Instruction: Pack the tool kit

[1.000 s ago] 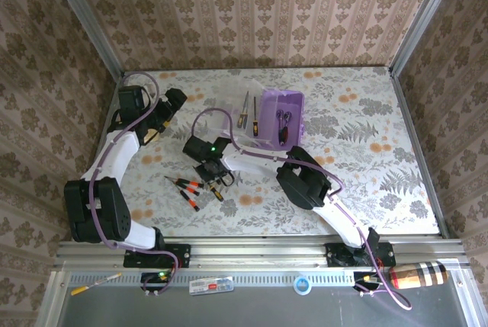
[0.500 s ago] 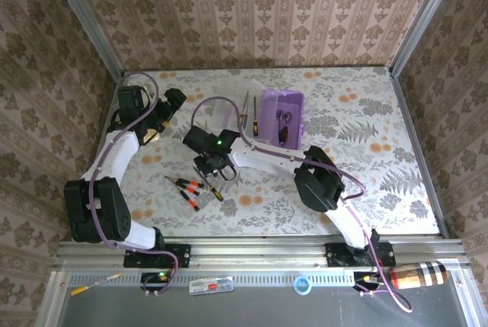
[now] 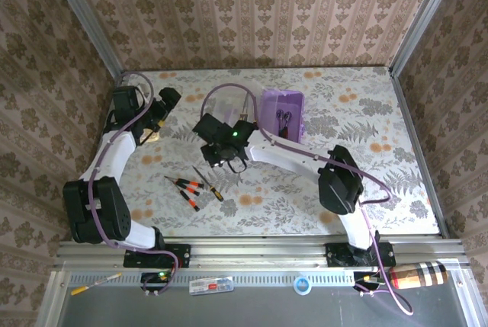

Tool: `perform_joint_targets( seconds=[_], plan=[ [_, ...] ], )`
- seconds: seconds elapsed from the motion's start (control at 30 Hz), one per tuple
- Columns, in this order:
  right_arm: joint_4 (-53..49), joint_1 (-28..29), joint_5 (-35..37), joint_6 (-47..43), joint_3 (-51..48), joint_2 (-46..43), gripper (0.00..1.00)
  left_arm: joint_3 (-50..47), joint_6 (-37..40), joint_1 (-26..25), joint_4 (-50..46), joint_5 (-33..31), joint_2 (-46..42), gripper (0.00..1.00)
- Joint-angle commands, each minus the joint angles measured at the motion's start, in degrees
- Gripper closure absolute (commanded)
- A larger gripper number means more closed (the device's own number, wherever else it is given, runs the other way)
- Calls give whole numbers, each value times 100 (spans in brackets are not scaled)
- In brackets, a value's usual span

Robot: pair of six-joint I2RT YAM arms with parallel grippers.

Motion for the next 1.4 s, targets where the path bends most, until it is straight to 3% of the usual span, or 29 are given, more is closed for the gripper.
perform_joint_targets(
  seconds=[0.0, 0.2, 0.63, 0.93, 1.37],
  plan=[
    [-37, -277, 76, -53, -98, -444, 82, -68, -115, 19, 259, 133, -89, 0],
    [128, -916, -100, 59, -376, -858, 82, -86, -213, -221, 375, 267, 34, 0],
    [330, -2063, -621, 293, -720, -1035, 82, 112, 349, -1322, -44, 27, 68, 0],
    [449, -2392, -907, 577, -506, -615, 82, 260, 614, -1906, -369, -137, 221, 0],
    [374, -2614, -1081, 801, 34, 278, 82, 306, 728, -1914, -537, -301, 121, 0]
  ],
)
